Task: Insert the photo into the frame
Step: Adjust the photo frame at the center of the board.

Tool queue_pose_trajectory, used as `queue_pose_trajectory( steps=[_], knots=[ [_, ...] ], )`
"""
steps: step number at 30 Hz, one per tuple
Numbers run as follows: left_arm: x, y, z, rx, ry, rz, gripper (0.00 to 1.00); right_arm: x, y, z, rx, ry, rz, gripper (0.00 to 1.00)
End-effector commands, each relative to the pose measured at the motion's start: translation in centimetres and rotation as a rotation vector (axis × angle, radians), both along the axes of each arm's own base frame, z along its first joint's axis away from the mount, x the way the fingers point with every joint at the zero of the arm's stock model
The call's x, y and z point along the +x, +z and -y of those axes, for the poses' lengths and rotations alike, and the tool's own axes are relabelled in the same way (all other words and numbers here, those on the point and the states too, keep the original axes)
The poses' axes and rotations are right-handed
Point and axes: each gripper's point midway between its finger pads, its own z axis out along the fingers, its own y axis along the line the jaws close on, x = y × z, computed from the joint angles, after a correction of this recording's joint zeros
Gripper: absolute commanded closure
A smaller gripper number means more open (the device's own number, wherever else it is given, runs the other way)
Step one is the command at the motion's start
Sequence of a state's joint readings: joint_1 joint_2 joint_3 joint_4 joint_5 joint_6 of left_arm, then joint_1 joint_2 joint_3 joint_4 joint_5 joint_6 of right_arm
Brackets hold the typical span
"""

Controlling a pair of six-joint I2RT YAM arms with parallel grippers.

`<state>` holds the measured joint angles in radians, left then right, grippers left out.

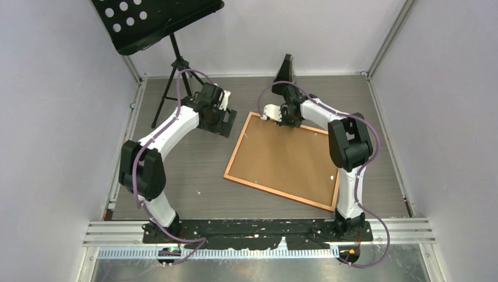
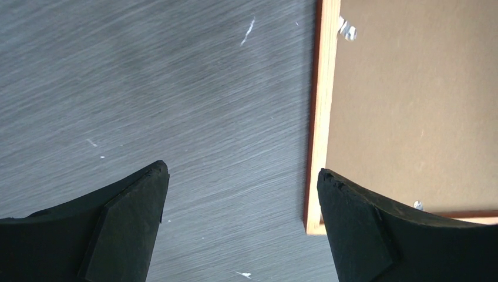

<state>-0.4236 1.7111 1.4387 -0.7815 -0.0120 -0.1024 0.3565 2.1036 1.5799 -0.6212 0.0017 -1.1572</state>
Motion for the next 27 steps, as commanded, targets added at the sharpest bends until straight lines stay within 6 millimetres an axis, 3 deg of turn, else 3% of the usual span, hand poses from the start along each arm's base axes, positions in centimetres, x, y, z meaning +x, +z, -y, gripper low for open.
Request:
queue_pose_trajectory(
  steps=[1, 6, 14, 19, 27],
  knots=[
    [0.1, -1.5, 1.3, -0.053, 0.015, -0.042, 0.04, -3.5, 0.7, -3.1, 0.098, 0.071, -0.037, 0.95],
    [-0.2, -3.6, 2.3, -0.081, 0.017, -0.118, 0.04, -5.7, 1.1, -5.1, 0.185, 0.028, -0.056, 0.94],
    [-1.5, -7.0, 3.8, -0.077, -0.002, -0.222, 0.05, -6.0, 1.8, -7.1, 0.303, -0.099, -0.081, 0.95],
    [-2.0, -8.7, 4.5, -0.050, -0.019, -0.264, 0.06, -6.3, 2.1, -7.7, 0.358, -0.131, -0.091, 0.95],
    [-1.8, -9.7, 4.8, -0.019, -0.028, -0.290, 0.08, -6.4, 2.1, -7.9, 0.382, -0.146, -0.086, 0.95]
  ],
)
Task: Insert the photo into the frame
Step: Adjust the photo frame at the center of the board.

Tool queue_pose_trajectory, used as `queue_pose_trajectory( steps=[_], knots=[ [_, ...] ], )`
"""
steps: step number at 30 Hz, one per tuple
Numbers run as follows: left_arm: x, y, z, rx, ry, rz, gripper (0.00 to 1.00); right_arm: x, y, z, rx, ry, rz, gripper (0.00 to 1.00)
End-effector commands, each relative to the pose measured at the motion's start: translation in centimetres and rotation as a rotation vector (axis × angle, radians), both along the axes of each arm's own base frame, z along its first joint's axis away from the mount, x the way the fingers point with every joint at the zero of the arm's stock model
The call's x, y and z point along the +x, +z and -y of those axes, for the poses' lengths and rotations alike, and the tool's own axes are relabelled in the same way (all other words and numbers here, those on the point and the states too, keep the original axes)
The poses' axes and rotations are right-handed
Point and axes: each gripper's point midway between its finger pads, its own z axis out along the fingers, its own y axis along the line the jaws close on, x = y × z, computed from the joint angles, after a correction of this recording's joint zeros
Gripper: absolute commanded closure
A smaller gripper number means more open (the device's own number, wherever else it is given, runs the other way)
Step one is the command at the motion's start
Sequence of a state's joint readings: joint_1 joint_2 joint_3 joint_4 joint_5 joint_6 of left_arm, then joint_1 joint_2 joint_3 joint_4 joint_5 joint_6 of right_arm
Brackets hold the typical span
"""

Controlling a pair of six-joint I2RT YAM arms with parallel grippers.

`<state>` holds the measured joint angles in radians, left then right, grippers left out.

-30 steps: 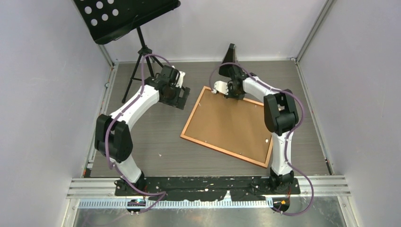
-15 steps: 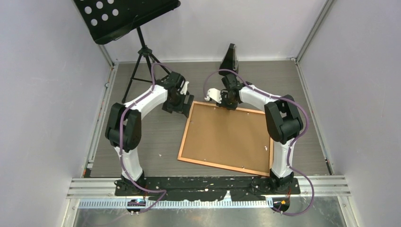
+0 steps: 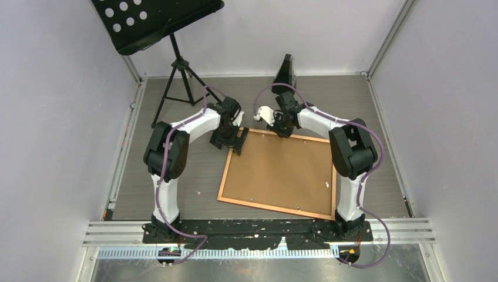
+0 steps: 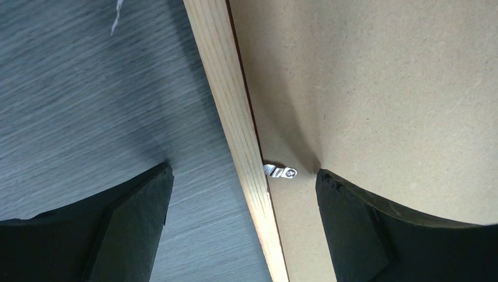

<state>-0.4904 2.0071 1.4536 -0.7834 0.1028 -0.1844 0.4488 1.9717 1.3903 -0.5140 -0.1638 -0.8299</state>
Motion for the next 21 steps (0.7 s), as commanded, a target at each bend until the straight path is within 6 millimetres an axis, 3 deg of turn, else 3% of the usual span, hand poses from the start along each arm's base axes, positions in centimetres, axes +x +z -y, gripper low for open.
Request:
queue_pose_trajectory(
  steps=[1, 12, 21],
  knots=[
    [1.2, 0.7, 0.8, -0.021, 0.005, 0.027, 0.08, -0.4, 2.2, -1.8, 0.107, -0.021, 0.014, 0.95],
    [1.8, 1.1, 0.6, -0.025, 0.010, 0.034, 0.14, -1.6, 2.2, -2.3, 0.151, 0.007, -0.008, 0.95],
    [2.5, 1.5, -0.9, -0.052, 0.043, 0.043, 0.43, -1.5, 1.9, -2.1, 0.138, -0.007, -0.009, 0.94]
  ],
)
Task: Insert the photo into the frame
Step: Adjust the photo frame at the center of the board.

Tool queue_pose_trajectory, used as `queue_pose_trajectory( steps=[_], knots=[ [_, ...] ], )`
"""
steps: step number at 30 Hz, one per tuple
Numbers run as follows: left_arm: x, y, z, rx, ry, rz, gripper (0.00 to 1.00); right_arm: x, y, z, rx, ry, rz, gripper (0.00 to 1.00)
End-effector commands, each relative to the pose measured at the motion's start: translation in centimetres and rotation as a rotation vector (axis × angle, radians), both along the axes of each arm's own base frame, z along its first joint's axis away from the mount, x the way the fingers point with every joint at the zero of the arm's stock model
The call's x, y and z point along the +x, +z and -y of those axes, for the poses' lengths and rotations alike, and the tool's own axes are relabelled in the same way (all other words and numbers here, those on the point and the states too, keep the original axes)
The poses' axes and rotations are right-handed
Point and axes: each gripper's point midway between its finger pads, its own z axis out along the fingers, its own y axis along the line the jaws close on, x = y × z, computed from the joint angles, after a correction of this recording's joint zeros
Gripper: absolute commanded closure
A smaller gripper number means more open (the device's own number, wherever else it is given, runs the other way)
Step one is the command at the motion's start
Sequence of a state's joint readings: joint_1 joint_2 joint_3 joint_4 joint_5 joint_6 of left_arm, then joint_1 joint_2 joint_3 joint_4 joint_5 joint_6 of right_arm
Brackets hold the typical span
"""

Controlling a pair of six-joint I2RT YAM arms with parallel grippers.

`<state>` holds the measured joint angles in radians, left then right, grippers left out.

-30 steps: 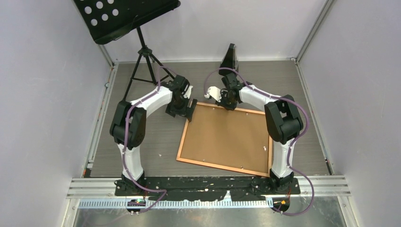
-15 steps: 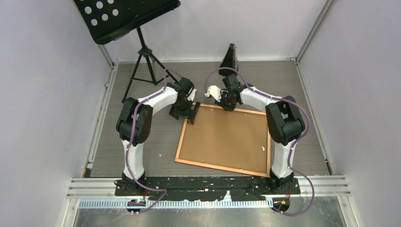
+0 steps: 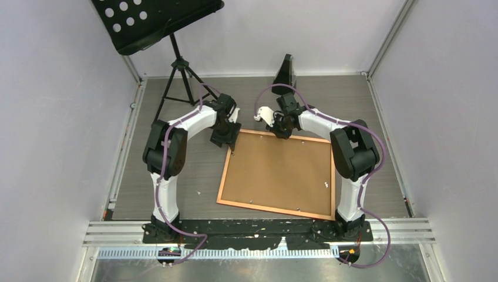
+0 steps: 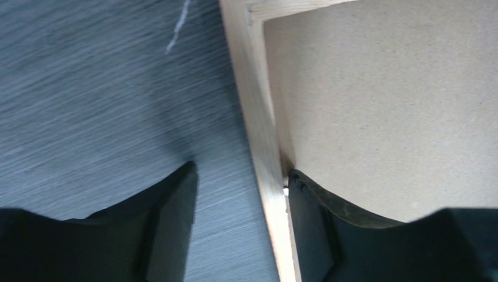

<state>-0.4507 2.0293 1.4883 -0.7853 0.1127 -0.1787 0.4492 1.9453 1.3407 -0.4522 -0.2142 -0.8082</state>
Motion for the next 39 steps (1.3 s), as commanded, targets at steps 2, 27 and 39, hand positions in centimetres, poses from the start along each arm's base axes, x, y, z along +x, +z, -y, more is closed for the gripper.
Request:
queue_pose_trajectory(
  steps=[2, 27, 39],
  knots=[
    [1.1, 1.3, 0.0, -0.041, 0.007, 0.031, 0.47, -1.2, 2.0, -1.3, 0.080, -0.010, -0.019, 0.94],
    [0.9, 0.6, 0.7, -0.069, 0.008, -0.012, 1.00, 0.7, 3.9, -0.1, 0.045, -0.218, 0.024, 0.43],
    [0.6, 0.1, 0.4, -0.055, 0.042, -0.024, 1.00, -4.1, 7.5, 6.9, 0.043, -0.408, -0.002, 0.17]
  ],
)
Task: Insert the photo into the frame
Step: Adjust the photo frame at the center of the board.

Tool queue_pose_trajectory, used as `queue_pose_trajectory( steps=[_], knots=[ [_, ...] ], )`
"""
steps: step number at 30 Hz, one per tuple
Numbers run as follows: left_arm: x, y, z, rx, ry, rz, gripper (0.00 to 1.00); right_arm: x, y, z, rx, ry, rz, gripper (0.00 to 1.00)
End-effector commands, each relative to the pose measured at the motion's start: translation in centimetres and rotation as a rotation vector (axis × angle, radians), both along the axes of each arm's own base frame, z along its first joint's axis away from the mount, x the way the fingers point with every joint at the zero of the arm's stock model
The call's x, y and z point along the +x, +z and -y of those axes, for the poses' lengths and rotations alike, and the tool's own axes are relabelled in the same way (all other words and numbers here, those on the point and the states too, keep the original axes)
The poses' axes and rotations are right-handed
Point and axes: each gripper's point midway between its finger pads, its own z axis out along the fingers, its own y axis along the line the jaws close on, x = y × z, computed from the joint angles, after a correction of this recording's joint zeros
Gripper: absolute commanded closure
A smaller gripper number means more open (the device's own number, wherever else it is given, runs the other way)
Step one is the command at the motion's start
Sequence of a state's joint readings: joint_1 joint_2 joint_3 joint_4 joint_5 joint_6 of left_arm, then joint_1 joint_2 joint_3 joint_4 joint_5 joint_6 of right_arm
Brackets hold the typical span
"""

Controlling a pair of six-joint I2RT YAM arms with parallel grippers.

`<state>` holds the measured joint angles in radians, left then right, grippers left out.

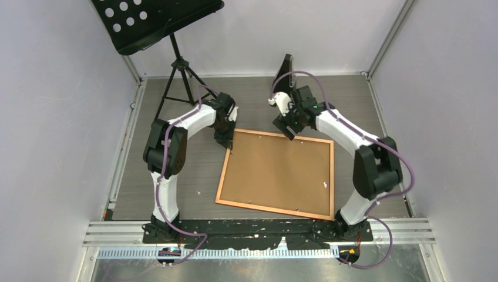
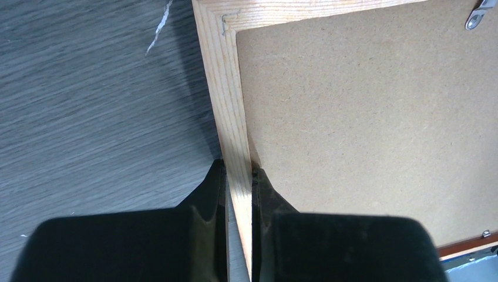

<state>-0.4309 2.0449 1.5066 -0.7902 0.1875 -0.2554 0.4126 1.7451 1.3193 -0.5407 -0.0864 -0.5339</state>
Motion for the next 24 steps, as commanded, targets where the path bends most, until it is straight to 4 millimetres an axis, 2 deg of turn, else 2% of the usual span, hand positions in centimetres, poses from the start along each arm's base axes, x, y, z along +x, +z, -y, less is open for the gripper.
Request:
queue_pose_trajectory(
  steps=[1, 4, 5, 6, 7, 8, 9, 10, 11, 12, 16, 24],
  knots=[
    [0.6, 0.0, -0.5, 0.022, -0.031, 0.027, 1.00, -3.8, 0.8, 4.4, -0.017, -0.085, -0.048, 0.17],
    [0.5, -0.1, -0.4, 0.020, -0.030, 0.024, 1.00, -6.9, 0.1, 7.8, -0.051, -0.109, -0.082, 0.16],
    [0.5, -0.1, -0.4, 0.020, -0.030, 0.024, 1.00, -7.7, 0.5, 8.6, -0.064, -0.101, -0.075, 0.15],
    [0.5, -0.1, -0.4, 0.018, -0.030, 0.025, 1.00, -9.0, -0.5, 9.7, -0.081, -0.110, -0.105, 0.15],
    [0.6, 0.1, -0.4, 0.017, -0.031, 0.032, 1.00, -9.8, -0.1, 10.3, -0.094, -0.095, -0.094, 0.15],
    [0.6, 0.2, -0.4, 0.017, -0.031, 0.036, 1.00, -10.9, -1.0, 11.2, -0.121, -0.087, -0.114, 0.14],
    [0.7, 0.3, -0.4, 0.018, -0.032, 0.039, 1.00, -11.6, -0.7, 11.7, -0.131, -0.088, -0.100, 0.14],
    [0.7, 0.3, -0.5, 0.019, -0.032, 0.041, 1.00, -12.7, -1.5, 12.3, -0.148, -0.076, -0.120, 0.14],
    [0.7, 0.4, -0.5, 0.020, -0.033, 0.044, 1.00, -13.3, -1.2, 12.5, -0.146, -0.068, -0.110, 0.14],
    [0.8, 0.4, -0.5, 0.023, -0.034, 0.046, 1.00, -14.1, -1.9, 12.9, -0.156, -0.059, -0.127, 0.14],
    [0.8, 0.4, -0.7, 0.030, -0.036, 0.054, 1.00, -15.6, -2.6, 14.1, -0.159, -0.080, -0.141, 0.15],
    [0.9, 0.8, -0.9, 0.036, -0.043, 0.076, 1.00, -15.7, -4.8, 15.7, -0.059, -0.188, -0.272, 0.25]
  ],
)
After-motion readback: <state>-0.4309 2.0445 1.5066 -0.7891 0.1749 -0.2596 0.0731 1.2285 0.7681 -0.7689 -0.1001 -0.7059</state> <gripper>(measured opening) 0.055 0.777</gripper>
